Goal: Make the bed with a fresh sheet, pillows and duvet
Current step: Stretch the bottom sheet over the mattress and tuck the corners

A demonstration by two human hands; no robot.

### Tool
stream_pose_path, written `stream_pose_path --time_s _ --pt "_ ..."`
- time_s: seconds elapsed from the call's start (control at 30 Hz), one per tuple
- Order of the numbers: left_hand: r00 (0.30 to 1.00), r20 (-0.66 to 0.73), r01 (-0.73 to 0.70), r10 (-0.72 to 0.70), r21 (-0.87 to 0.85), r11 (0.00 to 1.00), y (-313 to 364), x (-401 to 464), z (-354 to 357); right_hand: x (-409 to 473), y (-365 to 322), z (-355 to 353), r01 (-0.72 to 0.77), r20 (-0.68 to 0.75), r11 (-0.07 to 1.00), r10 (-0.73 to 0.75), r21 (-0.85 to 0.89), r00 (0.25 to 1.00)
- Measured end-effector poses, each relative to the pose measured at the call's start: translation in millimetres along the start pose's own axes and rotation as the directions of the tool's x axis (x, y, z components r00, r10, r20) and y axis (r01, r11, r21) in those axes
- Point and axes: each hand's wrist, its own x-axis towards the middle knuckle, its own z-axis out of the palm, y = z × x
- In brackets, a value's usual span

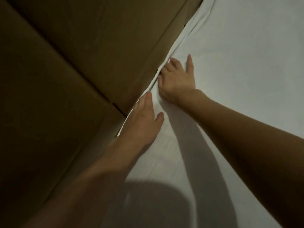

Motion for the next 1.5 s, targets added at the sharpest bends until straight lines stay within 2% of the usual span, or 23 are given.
stream_pose_path --time_s 0.1,0.17,0.23,0.3,0.33,0.4,0.47,0.53,0.73,0.8,0.87,0.93,0.97,1.0,1.03,1.1,1.23,1.3,1.37,1.4,1.43,1.47,1.5 --pt "0.995 0.001 0.102 -0.103 -0.107 0.989 11 17 4 10 -7 2 0.014 0.017 0.986 -0.011 -0.167 1.000" --pt "0.975 0.033 0.218 -0.218 -0.005 0.976 25 30 -1 18 -6 -9 0.089 0.074 0.983 -0.078 -0.162 0.994" --pt "0.968 -0.001 0.250 -0.252 0.151 0.957 45 42 -11 29 8 -27 0.134 0.140 0.987 -0.146 0.090 0.979" --pt "0.992 -0.097 0.097 -0.078 0.211 0.973 61 55 -16 35 37 -40 0.096 0.077 0.894 -0.144 0.439 0.987" --pt "0.993 -0.110 -0.008 0.032 0.210 0.978 67 65 -16 37 53 -41 0.095 -0.028 0.853 -0.094 0.513 0.995" --pt "0.995 -0.027 -0.095 0.099 0.131 0.987 72 92 -12 44 76 -32 0.080 -0.165 0.916 -0.015 0.393 0.986" --pt "0.997 0.078 0.020 -0.021 0.017 1.000 75 119 -10 53 85 -21 0.021 -0.093 0.983 -0.004 0.182 0.996" --pt "0.988 0.100 0.116 -0.114 -0.015 0.993 75 139 -8 64 85 -16 0.016 -0.029 0.997 -0.013 0.077 0.999" --pt "0.977 0.186 0.105 -0.105 0.010 0.994 76 158 -13 92 72 -22 0.039 0.048 0.988 -0.033 -0.152 0.998" --pt "0.967 0.202 0.164 -0.158 -0.015 0.986 79 160 -12 109 81 -35 0.079 0.128 0.997 -0.079 0.001 0.989" --pt "0.955 0.190 0.235 -0.227 -0.020 0.972 83 159 -12 125 103 -55 -0.026 0.210 0.939 -0.050 0.343 0.976" --pt "0.945 0.201 0.265 -0.259 -0.001 0.964 84 162 -14 138 127 -69 -0.074 0.096 0.856 0.028 0.511 0.995" --pt "0.937 0.213 0.283 -0.277 0.001 0.959 84 163 -16 144 135 -68 -0.059 -0.006 0.893 0.069 0.447 0.998" --pt "0.929 0.224 0.302 -0.295 0.000 0.953 85 165 -18 148 139 -65 -0.068 -0.041 0.953 0.084 0.294 0.996" --pt "0.924 0.231 0.313 -0.304 -0.003 0.950 85 167 -19 151 139 -58 -0.074 -0.007 0.991 0.076 0.112 0.997" --pt "0.920 0.241 0.320 -0.308 -0.010 0.947 86 169 -19 153 133 -41 -0.045 0.066 0.985 0.057 -0.169 0.996" --pt "0.916 0.249 0.333 -0.315 -0.035 0.942 84 172 -16 167 117 -27 -0.051 0.093 0.963 0.078 -0.265 0.993" --pt "0.922 0.234 0.328 -0.309 -0.042 0.944 82 173 -13 182 119 -30 -0.077 0.157 0.986 0.100 -0.145 0.982" --pt "0.926 0.222 0.324 -0.307 -0.042 0.945 82 172 -11 195 136 -42 -0.187 0.260 0.956 0.126 0.225 0.957" --pt "0.923 0.220 0.331 -0.314 -0.045 0.942 81 172 -10 195 148 -50 -0.257 0.299 0.849 0.123 0.462 0.946" --pt "0.922 0.220 0.337 -0.319 -0.049 0.940 80 173 -10 192 160 -55 -0.269 0.259 0.718 0.127 0.642 0.957" --pt "0.921 0.223 0.338 -0.320 -0.049 0.940 79 174 -10 186 169 -58 -0.237 0.145 0.639 0.194 0.732 0.970" --pt "0.921 0.226 0.336 -0.319 -0.043 0.941 79 175 -10 184 174 -55 -0.194 -0.012 0.688 0.283 0.700 0.959"
